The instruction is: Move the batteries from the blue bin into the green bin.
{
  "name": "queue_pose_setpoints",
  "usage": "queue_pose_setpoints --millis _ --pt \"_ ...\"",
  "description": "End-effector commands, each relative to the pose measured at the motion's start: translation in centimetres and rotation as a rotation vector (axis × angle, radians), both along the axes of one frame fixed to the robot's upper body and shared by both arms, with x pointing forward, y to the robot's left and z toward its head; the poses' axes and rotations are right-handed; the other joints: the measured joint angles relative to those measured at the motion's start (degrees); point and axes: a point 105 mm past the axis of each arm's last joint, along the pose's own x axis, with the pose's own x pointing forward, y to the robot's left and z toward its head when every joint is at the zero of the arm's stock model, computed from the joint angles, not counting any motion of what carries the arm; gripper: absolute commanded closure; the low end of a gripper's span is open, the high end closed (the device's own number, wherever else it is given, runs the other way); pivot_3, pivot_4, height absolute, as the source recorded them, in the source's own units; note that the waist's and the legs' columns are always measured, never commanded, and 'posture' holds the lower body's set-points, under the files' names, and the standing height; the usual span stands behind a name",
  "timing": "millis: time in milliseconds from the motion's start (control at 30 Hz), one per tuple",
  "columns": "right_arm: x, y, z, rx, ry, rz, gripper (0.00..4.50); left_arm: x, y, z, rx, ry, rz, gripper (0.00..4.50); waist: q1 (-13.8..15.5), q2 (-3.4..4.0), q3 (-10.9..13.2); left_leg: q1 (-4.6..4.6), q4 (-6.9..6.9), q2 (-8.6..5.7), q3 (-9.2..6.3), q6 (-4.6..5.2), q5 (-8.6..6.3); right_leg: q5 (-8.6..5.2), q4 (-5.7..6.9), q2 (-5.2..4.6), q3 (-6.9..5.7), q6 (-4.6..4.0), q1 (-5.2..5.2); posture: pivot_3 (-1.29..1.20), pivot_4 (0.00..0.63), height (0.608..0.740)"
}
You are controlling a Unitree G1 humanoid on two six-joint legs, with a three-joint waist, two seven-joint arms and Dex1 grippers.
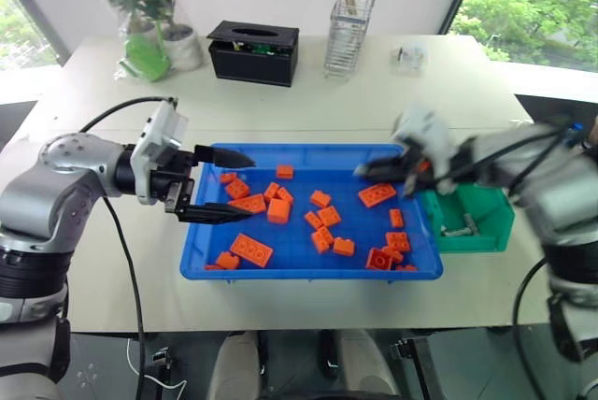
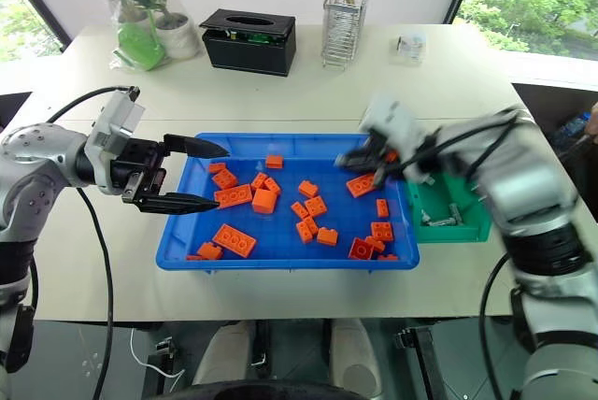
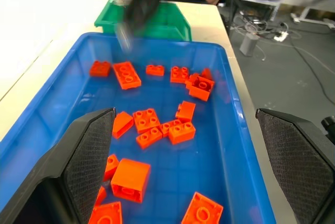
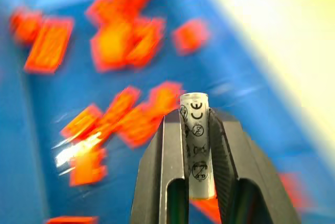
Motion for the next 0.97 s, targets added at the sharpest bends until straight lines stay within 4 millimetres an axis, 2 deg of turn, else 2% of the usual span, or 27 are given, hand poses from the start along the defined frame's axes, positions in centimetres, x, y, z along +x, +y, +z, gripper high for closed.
queue_pose_setpoints --millis 33,133,300,333,400,467,600,700,867,967 --pt "-0.2 -4.9 1.2 0.009 -0.003 -0.165 4.43 -0.1 0.9 0.8 0.009 -0.039 0.021 0.0 0.54 0.0 0.0 0.0 0.0 0.0 0.03 0.01 -0.01 -0.01 -0.03 -0.01 0.0 -0.01 0.0 0.0 0.15 0.736" --pt "-0.8 -7.8 -0.2 -0.02 0.036 -0.255 4.43 0.1 1.5 0.9 0.012 -0.036 0.041 0.0 0.55 -0.01 0.0 -0.03 0.0 -0.03 0.07 0.03 -0.02 -0.02 -0.11 -0.06 0.02 -0.03 0.02 0.0 0.15 0.736" --pt "-1.2 -8.4 -3.2 -0.018 0.087 -0.287 4.43 0.8 1.8 1.2 0.003 -0.045 0.062 0.0 -0.33 0.02 0.01 0.03 0.04 -0.03 0.1 0.03 -0.01 -0.01 -0.03 -0.03 0.1 -0.02 0.0 0.0 0.15 0.736" --pt "-1.2 -8.5 -3.7 -0.028 0.088 -0.295 3.41 1.0 1.8 1.4 0.0 -0.048 0.064 0.0 -0.52 0.02 0.01 0.04 0.04 -0.03 0.06 0.03 -0.01 -0.01 0.01 -0.02 0.1 -0.02 0.02 0.0 0.15 0.736" --pt "-1.2 -8.7 -4.5 -0.058 0.073 -0.292 2.48 1.4 1.9 1.6 -0.006 -0.058 0.075 0.0 -0.74 0.02 0.01 0.05 0.04 -0.03 0.04 0.03 -0.01 -0.01 0.03 0.0 0.09 -0.01 0.02 0.0 0.15 0.736" --pt "-1.1 -9.2 -4.1 -0.071 0.013 -0.271 1.51 1.7 2.2 1.9 -0.011 -0.064 0.091 0.0 -0.85 0.02 0.01 0.05 0.03 -0.03 0.05 0.03 -0.01 -0.01 0.02 0.0 0.09 0.02 0.02 0.0 0.15 0.736" --pt "-2.6 -10.6 -2.0 -0.02 -0.104 -0.147 1.51 2.0 3.9 2.4 -0.017 -0.067 0.148 0.0 -0.77 0.03 0.02 0.04 0.01 -0.03 0.06 0.03 -0.01 0.05 0.01 0.01 0.09 0.21 0.02 0.0 0.15 0.736" --pt "-4.9 -13.7 -1.3 -0.035 -0.071 -0.094 1.51 1.8 6.8 2.7 0.009 -0.048 0.214 0.0 -0.76 0.02 0.02 0.04 0.01 -0.03 0.06 0.03 -0.01 0.06 0.0 0.01 0.08 0.24 0.02 0.0 0.15 0.736" --pt "-6.7 -16.9 -1.1 -0.048 -0.01 -0.074 1.51 1.4 10.3 2.8 0.073 -0.04 0.297 0.0 -0.98 0.04 0.01 0.14 0.01 0.0 0.11 0.03 -0.01 -0.05 0.0 -0.01 0.08 0.03 0.09 0.0 0.15 0.736" --pt "-6.4 -17.7 -1.2 -0.045 -0.022 -0.079 1.51 1.4 11.3 3.1 0.08 -0.049 0.324 0.0 -1.06 0.04 0.01 0.19 0.02 0.01 0.12 0.03 -0.01 -0.06 0.0 -0.01 0.08 0.01 0.12 0.0 0.15 0.736"
